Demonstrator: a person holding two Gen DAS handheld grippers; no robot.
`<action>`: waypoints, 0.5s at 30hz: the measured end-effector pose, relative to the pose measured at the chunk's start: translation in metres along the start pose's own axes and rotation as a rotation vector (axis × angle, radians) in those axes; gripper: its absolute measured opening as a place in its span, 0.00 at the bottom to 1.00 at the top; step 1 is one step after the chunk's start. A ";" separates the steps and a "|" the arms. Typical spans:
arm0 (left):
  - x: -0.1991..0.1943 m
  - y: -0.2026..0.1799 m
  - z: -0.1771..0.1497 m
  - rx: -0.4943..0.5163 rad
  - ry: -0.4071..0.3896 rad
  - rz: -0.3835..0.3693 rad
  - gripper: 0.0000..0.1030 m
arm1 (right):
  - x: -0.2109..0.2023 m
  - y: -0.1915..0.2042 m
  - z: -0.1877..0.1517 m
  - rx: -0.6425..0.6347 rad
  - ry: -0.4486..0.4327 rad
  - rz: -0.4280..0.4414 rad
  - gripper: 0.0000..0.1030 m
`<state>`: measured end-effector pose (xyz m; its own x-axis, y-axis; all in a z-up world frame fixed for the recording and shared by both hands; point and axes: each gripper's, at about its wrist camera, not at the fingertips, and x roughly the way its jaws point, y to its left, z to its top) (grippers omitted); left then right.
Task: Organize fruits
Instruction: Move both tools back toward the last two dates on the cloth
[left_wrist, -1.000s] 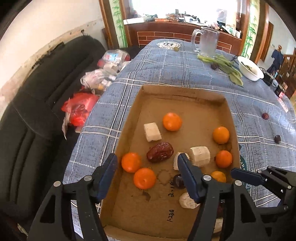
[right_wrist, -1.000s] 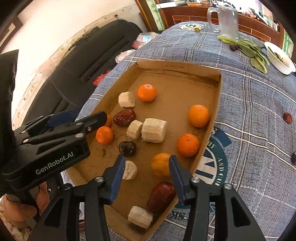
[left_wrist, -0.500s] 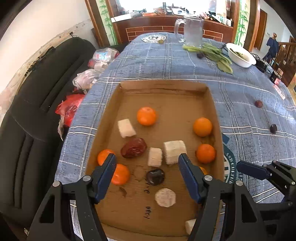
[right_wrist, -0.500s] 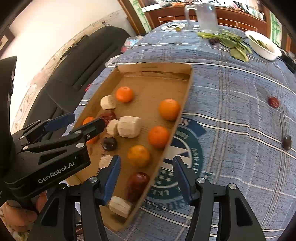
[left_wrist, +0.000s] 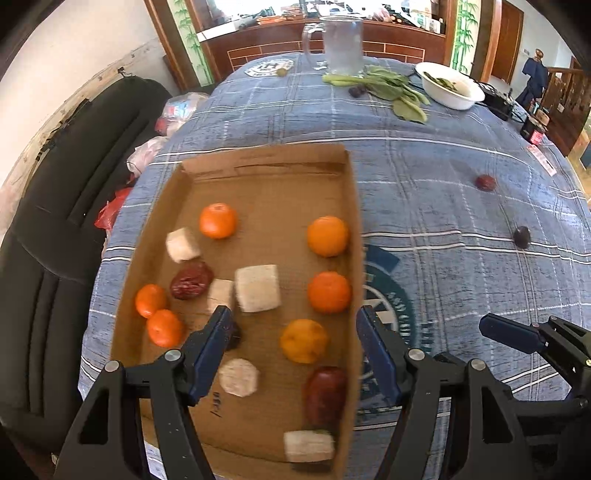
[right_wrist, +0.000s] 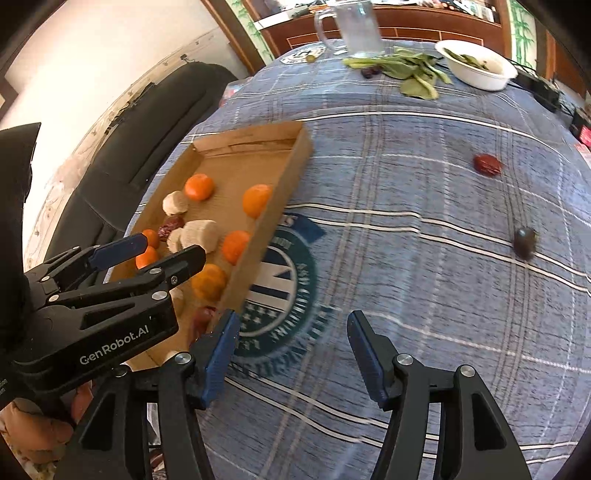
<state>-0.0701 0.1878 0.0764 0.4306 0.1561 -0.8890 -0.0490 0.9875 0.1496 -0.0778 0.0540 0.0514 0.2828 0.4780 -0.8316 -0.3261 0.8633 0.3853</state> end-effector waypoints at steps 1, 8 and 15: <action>0.000 -0.005 0.000 0.004 0.002 0.001 0.67 | -0.002 -0.005 -0.002 0.005 -0.001 -0.001 0.64; -0.002 -0.040 -0.004 0.037 0.014 0.001 0.67 | -0.017 -0.040 -0.012 0.048 -0.005 -0.005 0.64; -0.008 -0.059 -0.004 0.043 0.006 0.010 0.67 | -0.028 -0.062 -0.015 0.060 -0.015 -0.004 0.64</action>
<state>-0.0744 0.1285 0.0727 0.4246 0.1661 -0.8900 -0.0146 0.9842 0.1767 -0.0789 -0.0152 0.0447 0.2975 0.4765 -0.8273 -0.2709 0.8731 0.4054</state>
